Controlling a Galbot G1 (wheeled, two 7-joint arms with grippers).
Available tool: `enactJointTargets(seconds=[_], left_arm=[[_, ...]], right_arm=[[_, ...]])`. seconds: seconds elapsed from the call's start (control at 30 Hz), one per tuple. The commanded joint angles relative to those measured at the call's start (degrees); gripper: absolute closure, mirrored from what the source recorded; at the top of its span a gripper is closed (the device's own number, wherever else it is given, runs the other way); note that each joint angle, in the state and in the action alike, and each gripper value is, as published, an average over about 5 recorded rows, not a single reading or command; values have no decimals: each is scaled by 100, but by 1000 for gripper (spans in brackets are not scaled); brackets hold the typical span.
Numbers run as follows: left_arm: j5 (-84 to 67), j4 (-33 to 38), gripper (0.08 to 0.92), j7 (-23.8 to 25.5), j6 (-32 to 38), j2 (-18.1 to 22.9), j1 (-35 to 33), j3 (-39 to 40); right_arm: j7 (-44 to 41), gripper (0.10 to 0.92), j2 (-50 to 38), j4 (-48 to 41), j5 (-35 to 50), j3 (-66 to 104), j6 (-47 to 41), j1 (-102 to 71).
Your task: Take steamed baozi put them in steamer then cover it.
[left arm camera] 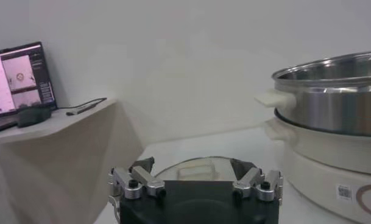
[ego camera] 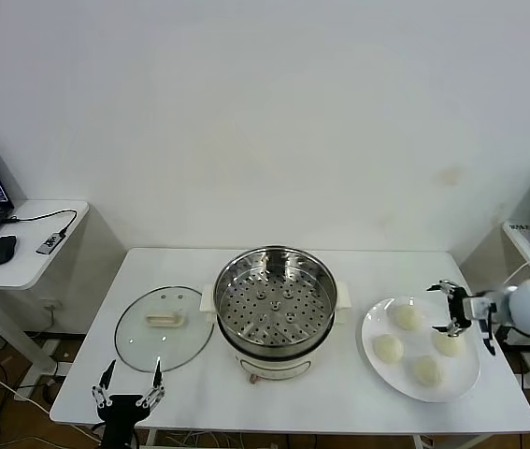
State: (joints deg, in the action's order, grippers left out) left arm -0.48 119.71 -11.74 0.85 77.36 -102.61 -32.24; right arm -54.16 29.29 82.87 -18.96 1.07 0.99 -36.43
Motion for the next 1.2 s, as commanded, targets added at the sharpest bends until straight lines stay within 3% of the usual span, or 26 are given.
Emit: enactJointTargets(seconds=[0.03, 0.83, 1.2], left_arm=[[30, 10, 177, 3, -18, 7, -10, -87], [-16, -61, 177, 51, -79, -22, 64, -288], [-29, -70, 177, 47, -94, -27, 99, -301]], right_arm=[[-533, 203, 274, -1292, 138, -2322, -135, 2081], [-421, 208, 1499, -2424, -183, -2940, -333, 2477], [-414, 331, 1553, -2468, -222, -2969, -438, 2454]])
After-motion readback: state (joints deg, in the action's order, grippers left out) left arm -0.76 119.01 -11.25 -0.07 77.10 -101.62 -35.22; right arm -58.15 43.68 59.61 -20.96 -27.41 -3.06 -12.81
